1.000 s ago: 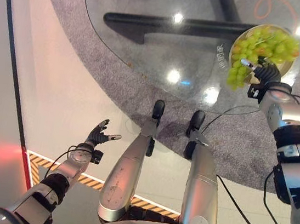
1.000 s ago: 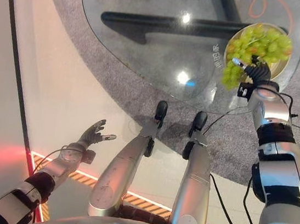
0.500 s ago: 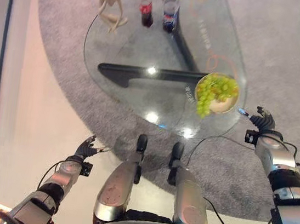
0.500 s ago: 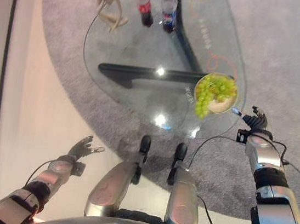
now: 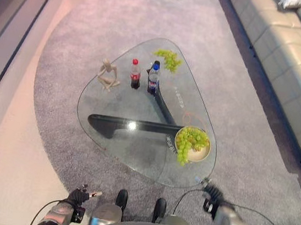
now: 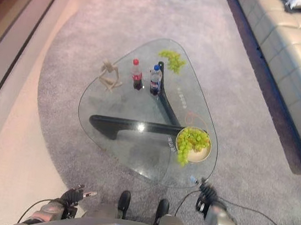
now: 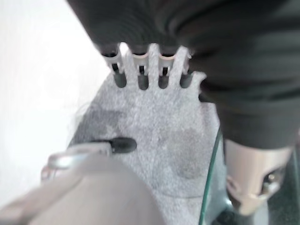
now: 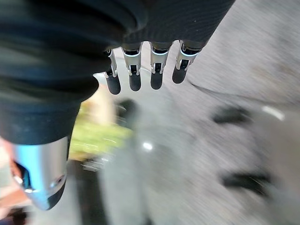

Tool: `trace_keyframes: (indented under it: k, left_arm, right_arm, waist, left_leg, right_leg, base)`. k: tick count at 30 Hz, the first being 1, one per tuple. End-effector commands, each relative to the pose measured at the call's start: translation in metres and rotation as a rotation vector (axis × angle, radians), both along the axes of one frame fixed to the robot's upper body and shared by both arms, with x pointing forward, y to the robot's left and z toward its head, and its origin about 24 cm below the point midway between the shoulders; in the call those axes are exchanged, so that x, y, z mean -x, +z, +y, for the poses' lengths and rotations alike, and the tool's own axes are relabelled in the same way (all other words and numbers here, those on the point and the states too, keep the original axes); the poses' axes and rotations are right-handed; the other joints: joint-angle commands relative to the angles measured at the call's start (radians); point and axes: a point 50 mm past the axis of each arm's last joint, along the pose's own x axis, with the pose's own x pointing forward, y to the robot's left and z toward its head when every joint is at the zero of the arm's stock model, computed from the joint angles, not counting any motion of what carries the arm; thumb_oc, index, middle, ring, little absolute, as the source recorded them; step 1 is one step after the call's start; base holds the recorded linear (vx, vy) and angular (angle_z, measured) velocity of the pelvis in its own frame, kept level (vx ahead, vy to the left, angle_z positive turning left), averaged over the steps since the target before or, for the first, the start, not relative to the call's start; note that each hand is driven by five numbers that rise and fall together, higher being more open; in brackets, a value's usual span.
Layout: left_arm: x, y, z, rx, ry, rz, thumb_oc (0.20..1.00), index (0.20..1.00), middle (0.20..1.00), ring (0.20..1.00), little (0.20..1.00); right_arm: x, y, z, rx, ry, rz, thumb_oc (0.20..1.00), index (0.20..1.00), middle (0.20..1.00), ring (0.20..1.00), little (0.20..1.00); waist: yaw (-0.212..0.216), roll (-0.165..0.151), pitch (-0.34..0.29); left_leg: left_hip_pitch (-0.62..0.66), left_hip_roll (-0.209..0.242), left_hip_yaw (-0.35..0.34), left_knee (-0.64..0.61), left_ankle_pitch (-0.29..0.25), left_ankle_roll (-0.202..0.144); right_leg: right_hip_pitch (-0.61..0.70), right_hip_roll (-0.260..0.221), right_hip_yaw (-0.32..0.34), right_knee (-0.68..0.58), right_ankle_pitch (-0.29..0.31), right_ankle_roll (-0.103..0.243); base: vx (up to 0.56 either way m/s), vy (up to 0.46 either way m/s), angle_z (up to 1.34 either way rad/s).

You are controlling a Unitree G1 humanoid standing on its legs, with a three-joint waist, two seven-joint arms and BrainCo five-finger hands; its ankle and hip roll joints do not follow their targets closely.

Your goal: Pick up fruits into the plate

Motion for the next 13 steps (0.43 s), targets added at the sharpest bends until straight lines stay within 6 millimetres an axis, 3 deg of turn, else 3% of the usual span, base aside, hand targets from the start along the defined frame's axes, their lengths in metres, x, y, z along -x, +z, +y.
trace_keyframes:
  k: [1,7,13]
  left_arm:
    - [0.015,-0.006,-0.006,0.028,-0.016,0.081,1.000,1.000,1.000,1.000,1.000]
    - [0.029,-0.011,-0.016,0.079,0.009,0.127,1.000,1.000,1.000,1.000,1.000]
    - [0.026,-0.011,-0.019,0.101,-0.016,0.130,1.000,1.000,1.000,1.000,1.000]
  right_arm:
    - [0.003,0.001,-0.004,-0.043,-0.012,-0.082,1.000,1.000,1.000,1.000,1.000]
    - [0.043,-0.011,-0.002,-0.080,-0.049,0.068,1.000,1.000,1.000,1.000,1.000]
    - [0.041,-0.011,0.002,-0.085,0.095,0.085,1.000,1.000,1.000,1.000,1.000]
  waist:
    - [-0.005,0.015,-0.029]
    - [-0.028,0.040,-0.049]
    - [-0.030,0.049,-0.059]
  left_leg:
    - [0.027,-0.012,0.102,0.064,-0.120,0.026]
    - [0.064,-0.014,0.121,0.042,-0.124,0.032]
    - [0.077,-0.015,0.125,0.035,-0.125,0.033]
  right_leg:
    - [-0.031,-0.055,0.001,0.112,-0.021,0.052]
    - [-0.004,-0.050,0.014,0.098,-0.027,0.047]
    - [0.010,-0.050,0.019,0.084,-0.027,0.045]
  base:
    - [0.03,0.073,-0.01]
    - [-0.01,0.069,-0.06]
    - [-0.02,0.014,-0.05]
